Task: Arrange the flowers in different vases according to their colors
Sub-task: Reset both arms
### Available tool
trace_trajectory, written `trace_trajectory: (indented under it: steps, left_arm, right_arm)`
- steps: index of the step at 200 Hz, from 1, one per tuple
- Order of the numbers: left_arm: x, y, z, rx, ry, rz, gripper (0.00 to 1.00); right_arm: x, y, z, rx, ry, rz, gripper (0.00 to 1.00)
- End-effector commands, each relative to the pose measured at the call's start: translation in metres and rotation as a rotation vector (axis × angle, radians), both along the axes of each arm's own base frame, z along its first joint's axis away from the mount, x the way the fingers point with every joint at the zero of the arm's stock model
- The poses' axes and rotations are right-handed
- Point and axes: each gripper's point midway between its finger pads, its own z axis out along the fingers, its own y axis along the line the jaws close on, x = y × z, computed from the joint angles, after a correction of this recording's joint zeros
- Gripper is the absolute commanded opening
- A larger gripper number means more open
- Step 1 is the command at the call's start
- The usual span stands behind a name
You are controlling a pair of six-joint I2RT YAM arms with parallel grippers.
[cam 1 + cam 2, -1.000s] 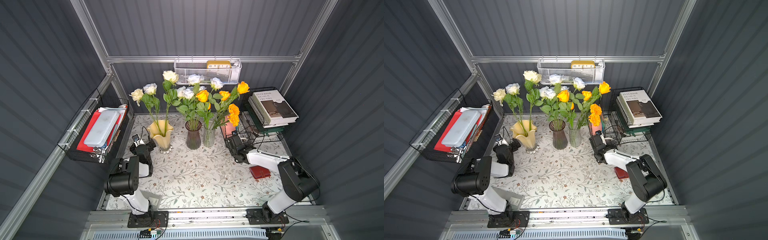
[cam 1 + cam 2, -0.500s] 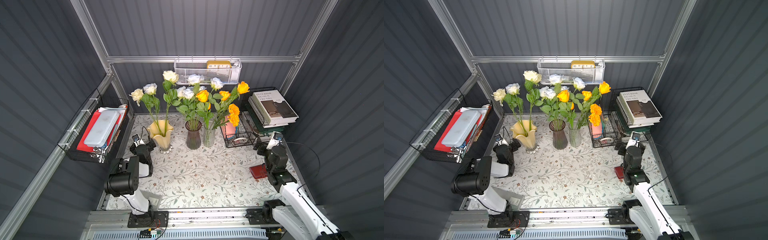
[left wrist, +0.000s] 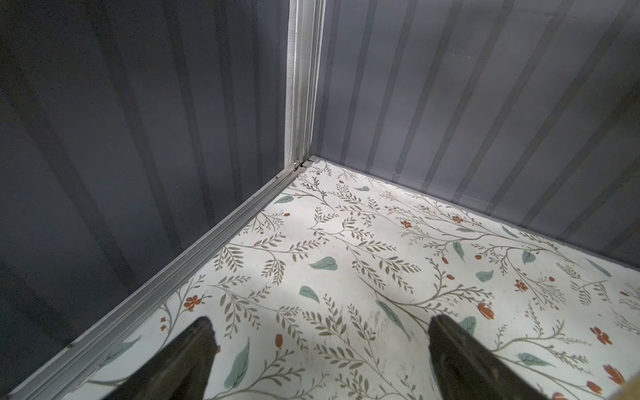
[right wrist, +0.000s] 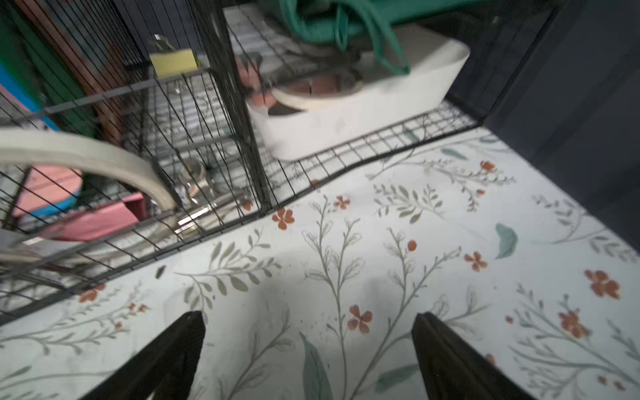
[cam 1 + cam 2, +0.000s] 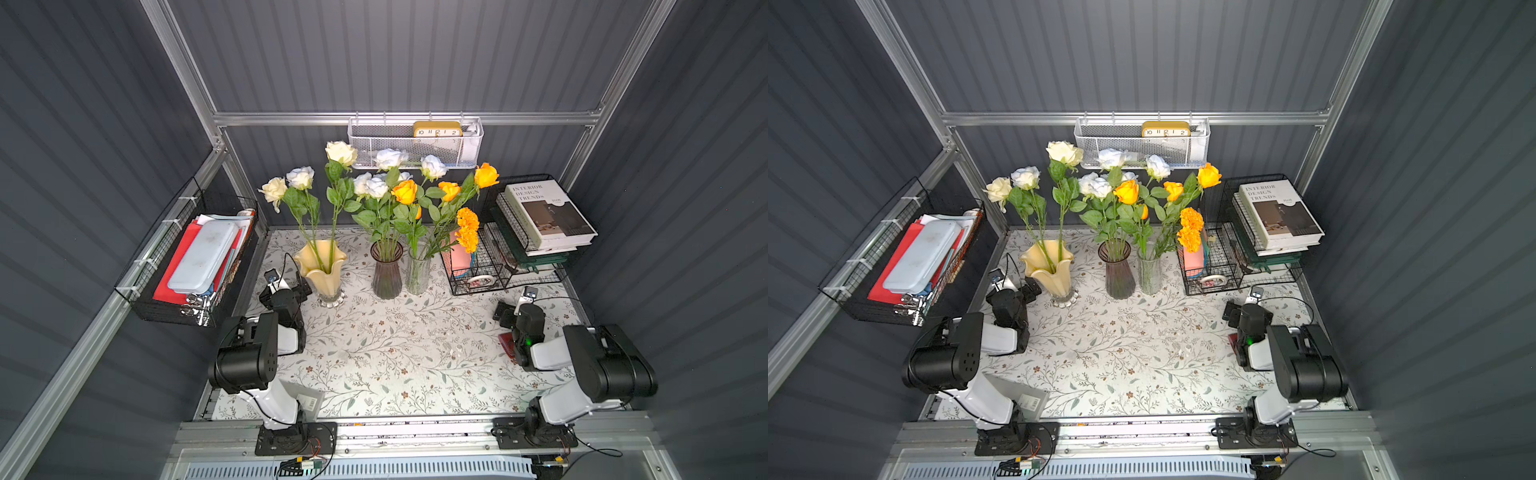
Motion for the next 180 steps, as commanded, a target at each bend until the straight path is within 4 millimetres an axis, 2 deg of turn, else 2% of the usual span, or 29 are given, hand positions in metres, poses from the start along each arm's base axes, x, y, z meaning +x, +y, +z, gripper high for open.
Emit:
trace_trajectory:
  steps: [1,20,61,180]
  left_arm:
    - [0.001,0.002,0.007,-0.006,-0.023,0.010,0.99]
    - [0.001,0.002,0.007,-0.006,-0.022,0.010,0.99]
    - [0.001,0.002,0.007,-0.006,-0.023,0.009,0.99]
    - [0.001,0.002,0.006,-0.006,-0.022,0.010,0.99]
  right_arm:
    - [0.025,-0.004,0.050,0.033,-0.124,-0.032,0.99]
    - [0.034,-0.001,0.053,0.005,-0.185,-0.005,0.99]
    - [0.031,-0.001,0.049,0.018,-0.114,-0.019,0.99]
    - [0.037,0.002,0.050,0.007,-0.126,0.003,0.99]
